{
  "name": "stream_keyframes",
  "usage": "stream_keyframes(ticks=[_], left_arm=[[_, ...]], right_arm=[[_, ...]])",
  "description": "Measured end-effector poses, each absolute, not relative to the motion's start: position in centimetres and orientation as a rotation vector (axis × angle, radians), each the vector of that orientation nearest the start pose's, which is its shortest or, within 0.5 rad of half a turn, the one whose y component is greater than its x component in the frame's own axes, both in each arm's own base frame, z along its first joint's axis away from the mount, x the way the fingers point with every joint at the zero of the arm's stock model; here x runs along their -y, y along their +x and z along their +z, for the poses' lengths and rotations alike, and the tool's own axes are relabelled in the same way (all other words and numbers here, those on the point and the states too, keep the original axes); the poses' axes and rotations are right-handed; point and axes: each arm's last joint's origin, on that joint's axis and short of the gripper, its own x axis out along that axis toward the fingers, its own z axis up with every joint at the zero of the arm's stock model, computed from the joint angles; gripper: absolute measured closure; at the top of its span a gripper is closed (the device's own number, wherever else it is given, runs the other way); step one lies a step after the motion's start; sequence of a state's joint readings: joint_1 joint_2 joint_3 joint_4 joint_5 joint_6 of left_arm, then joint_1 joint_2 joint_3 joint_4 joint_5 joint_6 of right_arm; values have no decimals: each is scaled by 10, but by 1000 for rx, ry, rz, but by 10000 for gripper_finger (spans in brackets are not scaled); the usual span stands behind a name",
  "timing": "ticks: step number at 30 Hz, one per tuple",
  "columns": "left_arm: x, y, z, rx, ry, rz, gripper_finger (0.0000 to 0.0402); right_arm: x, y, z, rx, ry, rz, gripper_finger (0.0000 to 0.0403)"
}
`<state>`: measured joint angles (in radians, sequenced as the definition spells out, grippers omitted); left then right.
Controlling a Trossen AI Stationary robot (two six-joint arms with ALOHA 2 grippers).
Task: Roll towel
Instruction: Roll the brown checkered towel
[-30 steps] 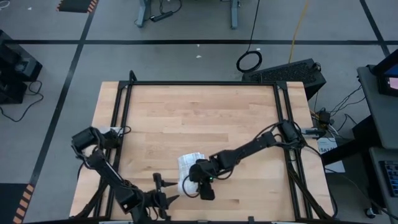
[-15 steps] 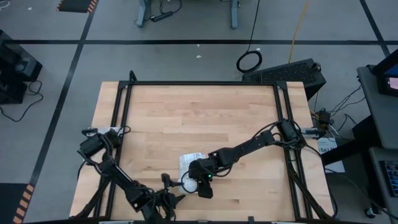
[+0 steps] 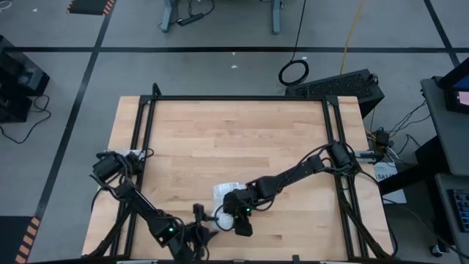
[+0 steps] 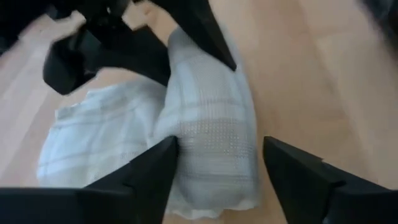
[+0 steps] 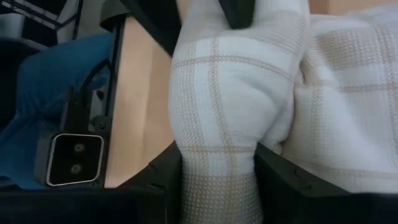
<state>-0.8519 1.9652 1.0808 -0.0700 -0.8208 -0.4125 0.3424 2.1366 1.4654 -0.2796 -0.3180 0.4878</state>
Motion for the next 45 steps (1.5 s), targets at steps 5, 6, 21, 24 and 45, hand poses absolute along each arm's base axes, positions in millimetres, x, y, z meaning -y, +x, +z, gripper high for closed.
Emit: stream_keyframes(ticks=[5,6,21,24,45], left_arm=[[266,262,131,-596,315,120,102],[265,265,130,-610,304,107,98],[245,283,119,-757,112,76,246],[240,286,118,-787,58,87,272],[235,290,127,-829,-330,142,266]], right_arm=[[-159,418,143,-1089,421,370,264],[-159,418,143,-1087,421,370,264],[-160,417,143,-1085,393,365,254],[-162,413,149,-1063,317,331,226],[-270,335,155,-806,-494,-41,95]])
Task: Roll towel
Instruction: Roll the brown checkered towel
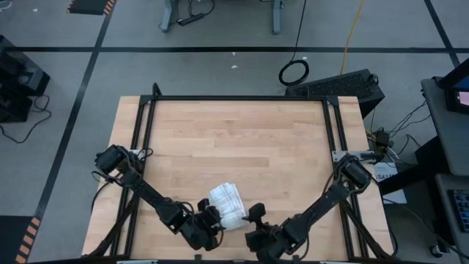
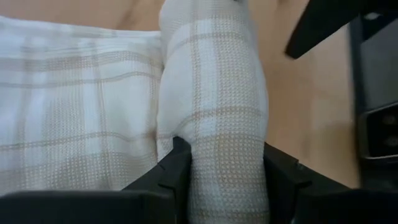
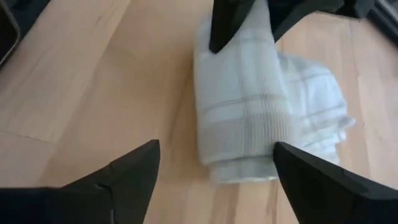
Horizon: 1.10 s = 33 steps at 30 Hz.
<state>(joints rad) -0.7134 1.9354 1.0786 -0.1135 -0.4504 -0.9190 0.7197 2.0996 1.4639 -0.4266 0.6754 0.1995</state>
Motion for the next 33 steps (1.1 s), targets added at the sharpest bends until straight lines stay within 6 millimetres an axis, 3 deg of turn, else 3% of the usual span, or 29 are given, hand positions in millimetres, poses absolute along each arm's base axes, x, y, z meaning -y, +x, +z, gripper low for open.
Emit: stream_keyframes(ticks=[7,16,21,33], left_arm=[[238,289,128,-817,-405,153,266],[237,281,119,-821,-341,134,265],[236,274,114,-817,-250,100,265],[237,275,114,-814,-248,70,265]], right_arm=[[-266,345,146,-793,-577,-22,78],[-271,345,151,-748,-740,8,79],[-268,352,152,-729,-689,28,65],[-253,371,151,-730,-503,72,75]])
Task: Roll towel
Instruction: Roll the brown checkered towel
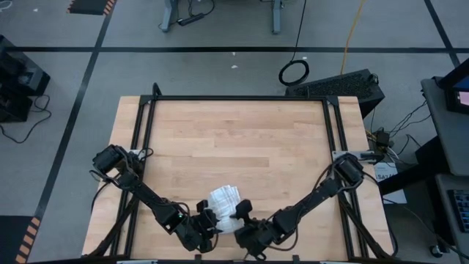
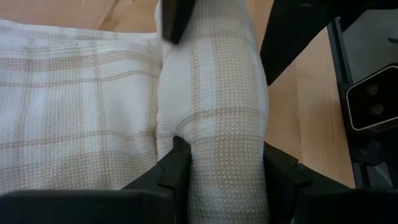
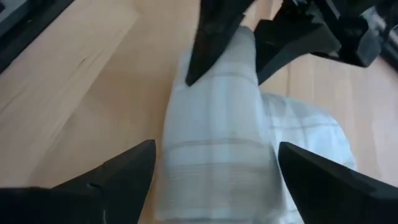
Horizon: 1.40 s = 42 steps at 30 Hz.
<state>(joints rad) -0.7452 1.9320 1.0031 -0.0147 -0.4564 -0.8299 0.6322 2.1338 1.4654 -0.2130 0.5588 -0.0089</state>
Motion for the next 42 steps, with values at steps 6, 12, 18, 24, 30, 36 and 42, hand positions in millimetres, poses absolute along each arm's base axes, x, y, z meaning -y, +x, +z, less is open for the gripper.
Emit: stream_keyframes(ticks=[6,12,18,24,30,36,42], left_arm=[[237,276,114,-815,-249,69,265],[237,276,115,-794,-240,90,253],[244,276,127,-777,-175,68,181],[248,256,162,-725,-64,83,109],[262,238,169,-610,88,110,98],[274,230,144,-536,287,190,98],[278,233,130,-528,384,193,97]], right_arm=[[-238,381,149,-786,-369,102,126],[-216,393,149,-869,-167,173,206],[-195,404,149,-925,-11,238,254],[-171,416,148,-964,164,253,256],[-149,424,147,-1006,317,269,256],[-134,428,147,-1035,426,268,257],[-128,430,147,-1046,485,248,257]])
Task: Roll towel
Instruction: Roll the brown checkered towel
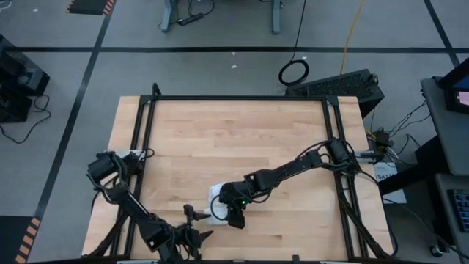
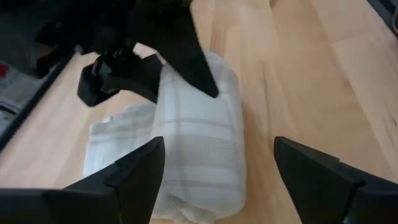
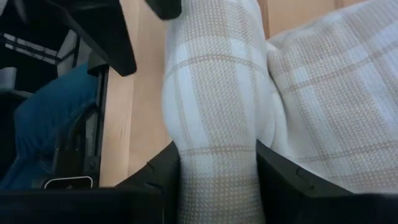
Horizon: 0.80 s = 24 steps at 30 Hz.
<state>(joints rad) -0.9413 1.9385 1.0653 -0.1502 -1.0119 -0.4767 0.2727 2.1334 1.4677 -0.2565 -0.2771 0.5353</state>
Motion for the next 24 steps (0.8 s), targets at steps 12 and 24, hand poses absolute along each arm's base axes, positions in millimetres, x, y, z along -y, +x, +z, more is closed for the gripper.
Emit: stream_keyframes(ticks=[12,24], left_arm=[[260,249,124,-629,471,180,97],[245,261,120,-713,357,160,112]], right_arm=[[-127,429,146,-1058,506,271,257],[-128,429,146,-1065,513,274,257]])
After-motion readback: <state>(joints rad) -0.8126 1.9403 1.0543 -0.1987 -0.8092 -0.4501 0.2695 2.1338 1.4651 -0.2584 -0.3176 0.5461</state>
